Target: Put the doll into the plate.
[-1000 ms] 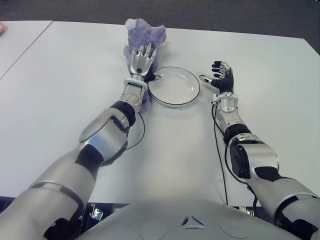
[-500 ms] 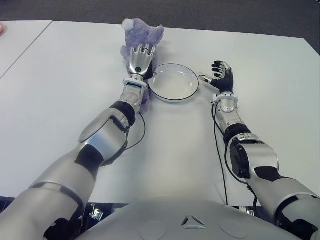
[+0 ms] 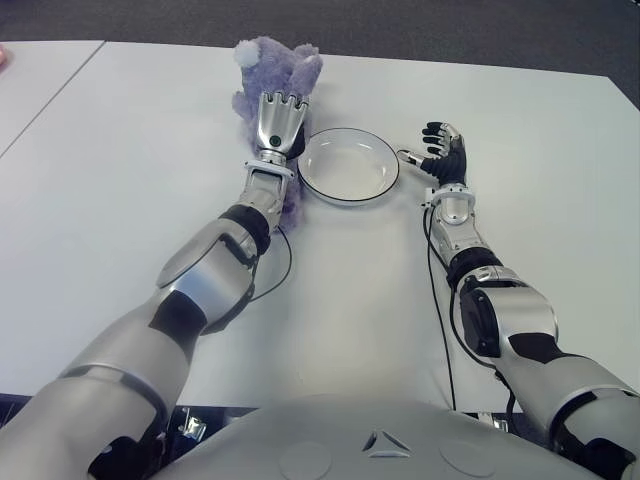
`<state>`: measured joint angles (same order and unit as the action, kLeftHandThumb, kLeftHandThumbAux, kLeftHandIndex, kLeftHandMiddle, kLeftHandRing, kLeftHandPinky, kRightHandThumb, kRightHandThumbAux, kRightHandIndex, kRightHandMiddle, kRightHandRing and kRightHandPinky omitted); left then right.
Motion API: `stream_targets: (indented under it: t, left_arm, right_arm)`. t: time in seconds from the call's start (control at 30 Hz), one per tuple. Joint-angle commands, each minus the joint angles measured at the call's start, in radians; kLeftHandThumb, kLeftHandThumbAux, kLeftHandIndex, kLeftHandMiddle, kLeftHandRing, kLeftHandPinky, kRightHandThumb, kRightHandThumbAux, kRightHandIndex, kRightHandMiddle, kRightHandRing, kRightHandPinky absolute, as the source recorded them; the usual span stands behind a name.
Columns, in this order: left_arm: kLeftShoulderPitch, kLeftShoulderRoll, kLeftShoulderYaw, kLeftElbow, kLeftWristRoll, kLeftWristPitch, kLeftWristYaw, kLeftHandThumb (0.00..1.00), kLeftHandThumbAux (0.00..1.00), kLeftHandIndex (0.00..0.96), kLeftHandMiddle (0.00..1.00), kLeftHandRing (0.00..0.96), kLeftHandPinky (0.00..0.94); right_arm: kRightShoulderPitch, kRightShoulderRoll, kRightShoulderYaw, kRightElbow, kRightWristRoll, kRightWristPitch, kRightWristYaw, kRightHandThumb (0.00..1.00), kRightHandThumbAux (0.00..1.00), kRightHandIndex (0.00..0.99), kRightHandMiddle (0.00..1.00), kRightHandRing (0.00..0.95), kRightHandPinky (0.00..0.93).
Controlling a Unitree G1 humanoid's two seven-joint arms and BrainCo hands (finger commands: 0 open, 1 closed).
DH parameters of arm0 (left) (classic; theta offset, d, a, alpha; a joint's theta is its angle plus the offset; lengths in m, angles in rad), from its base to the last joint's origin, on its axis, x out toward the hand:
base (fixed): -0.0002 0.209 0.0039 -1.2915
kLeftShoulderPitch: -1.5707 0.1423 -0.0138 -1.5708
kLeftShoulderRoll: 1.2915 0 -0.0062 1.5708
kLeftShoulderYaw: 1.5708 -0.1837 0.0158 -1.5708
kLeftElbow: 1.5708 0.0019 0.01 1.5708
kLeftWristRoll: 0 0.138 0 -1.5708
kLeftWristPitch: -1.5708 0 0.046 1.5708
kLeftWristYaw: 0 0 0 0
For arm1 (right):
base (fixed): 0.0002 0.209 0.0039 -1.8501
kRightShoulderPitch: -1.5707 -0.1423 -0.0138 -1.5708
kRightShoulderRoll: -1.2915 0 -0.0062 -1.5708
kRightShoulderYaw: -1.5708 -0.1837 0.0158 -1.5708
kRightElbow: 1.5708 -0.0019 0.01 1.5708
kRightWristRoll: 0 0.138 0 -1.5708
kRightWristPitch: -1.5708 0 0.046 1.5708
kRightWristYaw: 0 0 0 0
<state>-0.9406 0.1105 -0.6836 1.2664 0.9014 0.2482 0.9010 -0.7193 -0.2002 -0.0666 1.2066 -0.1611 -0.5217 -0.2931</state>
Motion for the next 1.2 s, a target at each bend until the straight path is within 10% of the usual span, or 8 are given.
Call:
stream_targets:
  t: [0.03,1.2]
  left_arm:
    - [0.094,0.014,-0.002,-0.005,-0.008,-0.041,0.061,0.649,0.72,0.427,0.656,0.673,0.721]
    - [0.105,0.045,0.002,-0.033,-0.019,-0.133,0.038,0.7,0.712,0.438,0.828,0.858,0.878]
  right_arm:
    - [0.309,0.091,0.026,0.145,-0.034,-0.002,-0.007,0.0,0.881,0.257,0.295,0.271,0.265]
    - [0.307,0.093,0.028,0.145,-0.027,0.012,-0.005,0.0,0.87,0.244,0.285,0.258,0.247]
